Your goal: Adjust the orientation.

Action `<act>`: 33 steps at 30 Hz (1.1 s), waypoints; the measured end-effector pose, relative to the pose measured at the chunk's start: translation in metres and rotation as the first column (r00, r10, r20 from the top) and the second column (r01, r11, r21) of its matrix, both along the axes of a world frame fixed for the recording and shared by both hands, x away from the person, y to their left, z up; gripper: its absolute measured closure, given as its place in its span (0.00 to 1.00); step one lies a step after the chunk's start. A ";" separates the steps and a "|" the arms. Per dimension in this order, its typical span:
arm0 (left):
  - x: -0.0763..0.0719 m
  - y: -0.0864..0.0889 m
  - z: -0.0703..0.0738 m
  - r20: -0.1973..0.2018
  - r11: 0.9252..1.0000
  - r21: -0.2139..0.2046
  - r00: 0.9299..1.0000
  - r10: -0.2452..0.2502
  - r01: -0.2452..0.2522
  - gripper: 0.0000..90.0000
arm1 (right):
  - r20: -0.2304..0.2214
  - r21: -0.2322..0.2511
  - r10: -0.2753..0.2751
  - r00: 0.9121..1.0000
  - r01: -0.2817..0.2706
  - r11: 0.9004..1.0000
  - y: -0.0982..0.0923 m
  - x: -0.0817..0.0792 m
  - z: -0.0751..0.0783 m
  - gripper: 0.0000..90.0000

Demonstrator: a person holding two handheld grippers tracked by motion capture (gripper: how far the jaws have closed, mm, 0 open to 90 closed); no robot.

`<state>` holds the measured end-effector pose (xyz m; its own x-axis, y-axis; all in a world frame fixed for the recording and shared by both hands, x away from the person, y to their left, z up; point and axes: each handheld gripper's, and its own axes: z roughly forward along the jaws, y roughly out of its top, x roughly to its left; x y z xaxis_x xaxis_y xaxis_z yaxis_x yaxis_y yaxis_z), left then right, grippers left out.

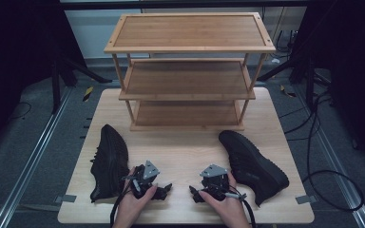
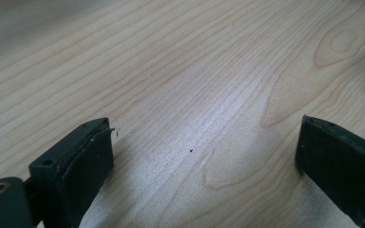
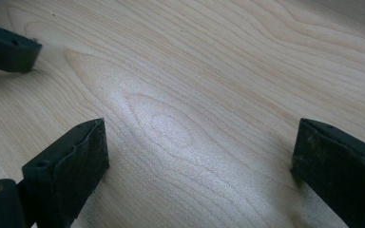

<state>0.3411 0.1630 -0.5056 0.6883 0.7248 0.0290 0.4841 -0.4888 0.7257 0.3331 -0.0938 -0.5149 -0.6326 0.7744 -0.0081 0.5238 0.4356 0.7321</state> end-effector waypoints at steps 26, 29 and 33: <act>-0.022 0.121 0.079 0.093 0.984 -0.045 0.980 0.177 -0.173 0.07 | 0.000 0.000 0.006 1.000 -0.006 1.000 -0.001 0.000 0.000 0.06; -0.025 0.136 0.079 0.094 0.980 -0.038 0.976 0.198 -0.195 0.10 | 0.001 0.000 0.006 1.000 -0.006 1.000 -0.001 0.000 0.000 0.06; -0.035 0.172 0.076 0.089 0.966 -0.058 0.962 0.258 -0.253 0.14 | 0.000 0.000 0.006 1.000 -0.006 1.000 -0.001 0.000 0.000 0.06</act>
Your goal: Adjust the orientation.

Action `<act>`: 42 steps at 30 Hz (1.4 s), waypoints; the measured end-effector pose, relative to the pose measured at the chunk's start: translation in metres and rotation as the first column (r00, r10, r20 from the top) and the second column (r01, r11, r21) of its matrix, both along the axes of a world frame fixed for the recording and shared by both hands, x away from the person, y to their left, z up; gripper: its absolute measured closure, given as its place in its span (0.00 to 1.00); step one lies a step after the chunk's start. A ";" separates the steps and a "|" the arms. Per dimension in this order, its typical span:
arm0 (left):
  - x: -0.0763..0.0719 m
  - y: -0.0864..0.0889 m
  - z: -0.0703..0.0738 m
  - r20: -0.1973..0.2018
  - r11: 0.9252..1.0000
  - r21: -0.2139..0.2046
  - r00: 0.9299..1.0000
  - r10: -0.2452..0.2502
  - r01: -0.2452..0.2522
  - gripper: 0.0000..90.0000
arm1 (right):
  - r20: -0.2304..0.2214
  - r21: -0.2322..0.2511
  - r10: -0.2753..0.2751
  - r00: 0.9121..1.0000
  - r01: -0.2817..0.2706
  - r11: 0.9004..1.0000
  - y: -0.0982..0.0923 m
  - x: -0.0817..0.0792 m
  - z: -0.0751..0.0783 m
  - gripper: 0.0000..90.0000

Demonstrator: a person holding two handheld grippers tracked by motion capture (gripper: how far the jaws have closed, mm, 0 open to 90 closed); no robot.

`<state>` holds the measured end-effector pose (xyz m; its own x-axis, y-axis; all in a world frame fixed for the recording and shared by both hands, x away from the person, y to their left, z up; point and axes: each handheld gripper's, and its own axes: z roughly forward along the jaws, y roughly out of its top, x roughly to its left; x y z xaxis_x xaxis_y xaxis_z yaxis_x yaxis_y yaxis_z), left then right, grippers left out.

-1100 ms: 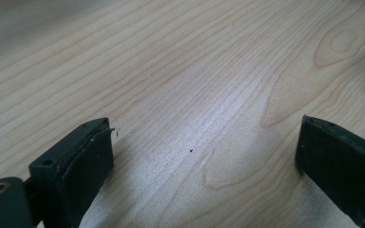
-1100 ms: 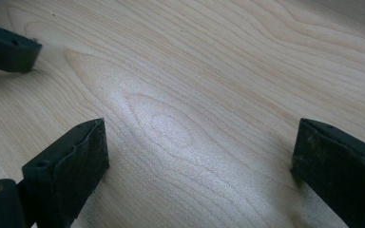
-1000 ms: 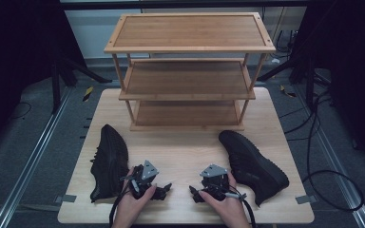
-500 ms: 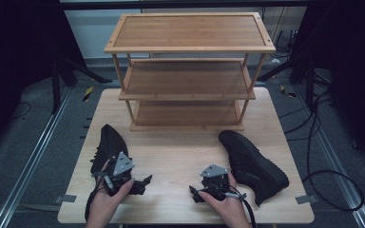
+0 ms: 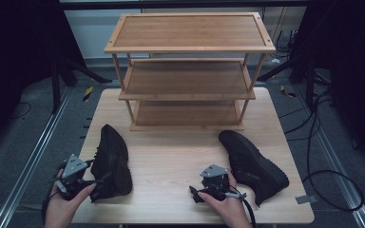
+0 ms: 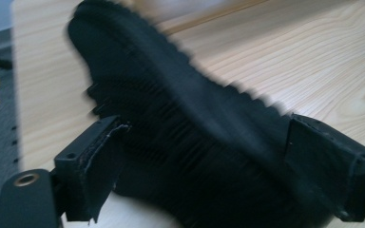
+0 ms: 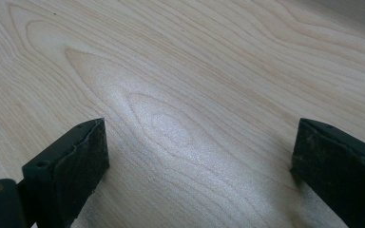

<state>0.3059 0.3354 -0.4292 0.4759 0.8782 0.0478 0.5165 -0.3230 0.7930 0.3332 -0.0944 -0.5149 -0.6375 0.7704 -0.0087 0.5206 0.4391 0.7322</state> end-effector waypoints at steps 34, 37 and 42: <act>-0.030 0.030 -0.048 -0.138 0.963 -0.215 0.971 -0.196 0.164 0.92 | 0.000 0.002 0.001 1.000 -0.001 1.000 0.000 0.000 0.000 0.06; -0.027 0.023 -0.034 -0.122 0.962 -0.194 0.969 -0.216 0.190 0.97 | 0.000 0.002 0.001 1.000 -0.001 1.000 0.000 0.000 0.000 0.06; -0.021 -0.002 -0.004 -0.102 0.954 -0.144 0.955 -0.277 0.261 0.97 | 0.001 0.002 0.004 1.000 -0.004 1.000 0.000 0.000 0.000 0.06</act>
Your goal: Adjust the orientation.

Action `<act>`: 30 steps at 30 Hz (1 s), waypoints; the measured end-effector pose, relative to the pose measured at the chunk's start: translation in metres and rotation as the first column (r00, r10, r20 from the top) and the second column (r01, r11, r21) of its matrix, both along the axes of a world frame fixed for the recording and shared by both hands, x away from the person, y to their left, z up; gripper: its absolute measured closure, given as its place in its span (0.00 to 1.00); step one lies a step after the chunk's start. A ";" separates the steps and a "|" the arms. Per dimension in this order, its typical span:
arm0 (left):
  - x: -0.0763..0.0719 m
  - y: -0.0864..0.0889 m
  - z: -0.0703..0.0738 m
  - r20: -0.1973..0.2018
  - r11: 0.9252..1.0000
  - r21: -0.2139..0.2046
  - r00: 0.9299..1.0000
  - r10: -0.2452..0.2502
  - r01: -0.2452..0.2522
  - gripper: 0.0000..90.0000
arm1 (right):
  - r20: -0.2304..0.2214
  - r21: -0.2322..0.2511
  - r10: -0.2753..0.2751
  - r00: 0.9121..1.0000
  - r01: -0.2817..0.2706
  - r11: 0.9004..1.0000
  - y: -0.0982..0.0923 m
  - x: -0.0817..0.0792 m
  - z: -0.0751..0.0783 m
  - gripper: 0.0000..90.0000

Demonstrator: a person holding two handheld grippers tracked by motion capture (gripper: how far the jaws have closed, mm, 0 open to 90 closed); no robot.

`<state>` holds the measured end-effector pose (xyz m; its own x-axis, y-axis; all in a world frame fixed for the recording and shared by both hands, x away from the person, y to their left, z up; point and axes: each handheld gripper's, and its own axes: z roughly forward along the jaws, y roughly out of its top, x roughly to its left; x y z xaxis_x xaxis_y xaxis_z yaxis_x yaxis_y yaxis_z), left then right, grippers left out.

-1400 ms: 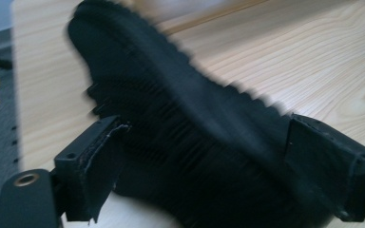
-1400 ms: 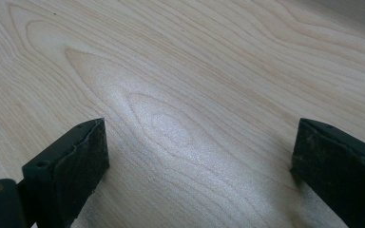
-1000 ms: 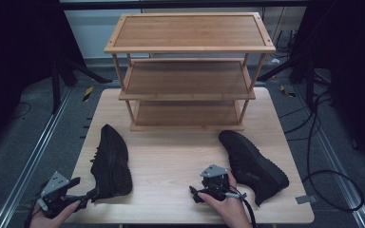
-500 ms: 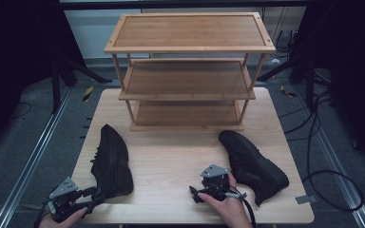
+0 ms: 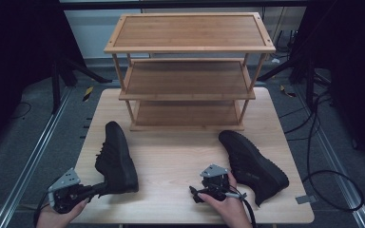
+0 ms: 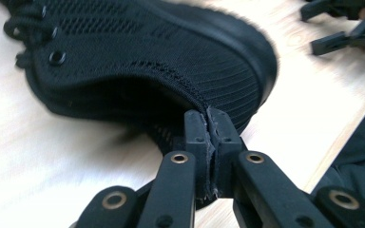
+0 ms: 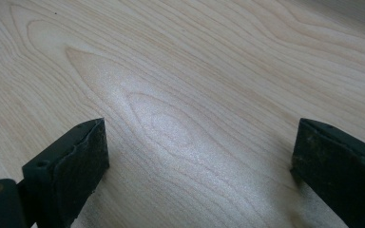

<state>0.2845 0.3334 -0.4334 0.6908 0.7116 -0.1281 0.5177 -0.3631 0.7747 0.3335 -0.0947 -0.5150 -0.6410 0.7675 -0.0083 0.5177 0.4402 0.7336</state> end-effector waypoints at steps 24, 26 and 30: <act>0.051 -0.130 0.056 -0.050 0.955 0.193 0.975 -0.218 0.224 0.98 | 0.001 -0.001 0.001 1.000 -0.001 1.000 0.000 0.000 0.000 0.06; 0.051 -0.136 0.059 -0.045 0.954 0.196 0.974 -0.224 0.229 0.98 | 0.000 -0.001 0.001 1.000 -0.001 1.000 0.000 0.000 0.000 0.06; 0.051 -0.146 0.062 -0.042 0.948 0.210 0.971 -0.234 0.238 0.98 | 0.001 0.000 0.001 1.000 -0.001 1.000 0.000 0.000 0.000 0.06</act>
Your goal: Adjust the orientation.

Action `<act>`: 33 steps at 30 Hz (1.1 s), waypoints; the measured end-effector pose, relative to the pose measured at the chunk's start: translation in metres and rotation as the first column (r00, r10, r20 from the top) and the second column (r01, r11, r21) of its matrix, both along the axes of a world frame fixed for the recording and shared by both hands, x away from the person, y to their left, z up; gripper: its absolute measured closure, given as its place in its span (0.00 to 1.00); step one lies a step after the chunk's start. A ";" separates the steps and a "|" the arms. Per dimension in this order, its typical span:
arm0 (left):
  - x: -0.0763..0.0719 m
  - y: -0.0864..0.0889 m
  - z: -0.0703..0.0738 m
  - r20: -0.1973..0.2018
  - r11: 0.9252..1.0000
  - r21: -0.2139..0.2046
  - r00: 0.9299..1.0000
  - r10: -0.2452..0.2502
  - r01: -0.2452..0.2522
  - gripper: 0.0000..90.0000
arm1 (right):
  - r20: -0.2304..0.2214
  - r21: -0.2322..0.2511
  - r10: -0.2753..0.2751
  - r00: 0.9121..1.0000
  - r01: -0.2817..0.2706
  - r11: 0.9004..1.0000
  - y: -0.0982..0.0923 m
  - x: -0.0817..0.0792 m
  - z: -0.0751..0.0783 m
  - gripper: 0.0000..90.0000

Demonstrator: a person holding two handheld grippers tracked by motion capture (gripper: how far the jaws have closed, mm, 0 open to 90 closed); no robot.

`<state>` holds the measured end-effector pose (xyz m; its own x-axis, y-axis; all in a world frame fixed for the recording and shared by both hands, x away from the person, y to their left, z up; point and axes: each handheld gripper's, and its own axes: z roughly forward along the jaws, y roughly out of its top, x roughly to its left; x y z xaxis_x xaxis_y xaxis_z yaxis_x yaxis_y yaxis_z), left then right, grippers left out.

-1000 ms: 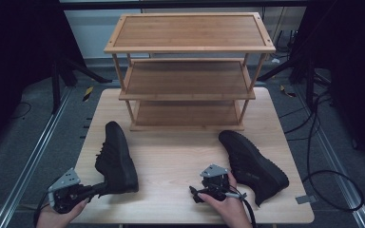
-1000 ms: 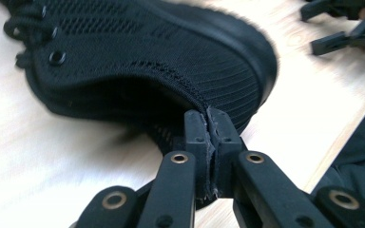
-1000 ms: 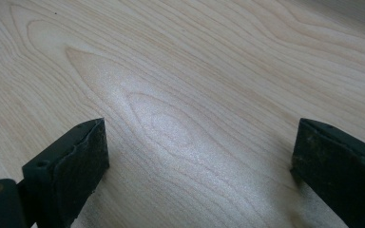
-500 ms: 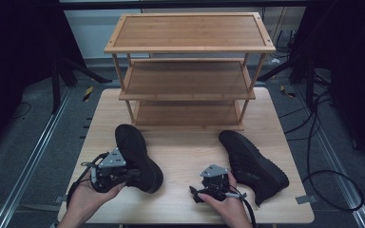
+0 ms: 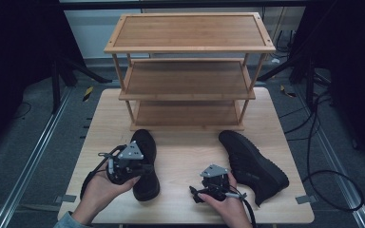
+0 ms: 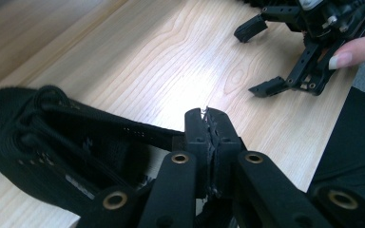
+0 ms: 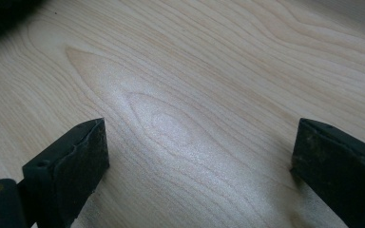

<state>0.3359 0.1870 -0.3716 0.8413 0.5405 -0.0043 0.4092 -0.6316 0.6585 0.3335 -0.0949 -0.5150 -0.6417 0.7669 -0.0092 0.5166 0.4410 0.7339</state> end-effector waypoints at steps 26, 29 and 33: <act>0.003 -0.019 -0.003 -0.006 0.998 -0.046 0.999 0.034 -0.034 0.50 | -0.001 -0.001 0.003 1.000 -0.003 1.000 -0.001 -0.001 0.000 0.06; -0.001 -0.013 0.000 0.001 0.999 -0.041 1.000 0.029 -0.029 0.39 | -0.001 -0.001 0.003 1.000 -0.003 1.000 -0.001 -0.001 0.000 0.06; -0.007 -0.008 -0.002 -0.003 1.000 -0.022 1.000 0.002 -0.002 0.32 | -0.001 -0.001 0.004 1.000 -0.004 1.000 -0.001 -0.001 0.000 0.06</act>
<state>0.3291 0.1787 -0.3740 0.8400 0.5422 -0.0187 0.4125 -0.6160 0.6712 0.3329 -0.0957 -0.5150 -0.6444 0.7647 -0.0095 0.5157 0.4437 0.7329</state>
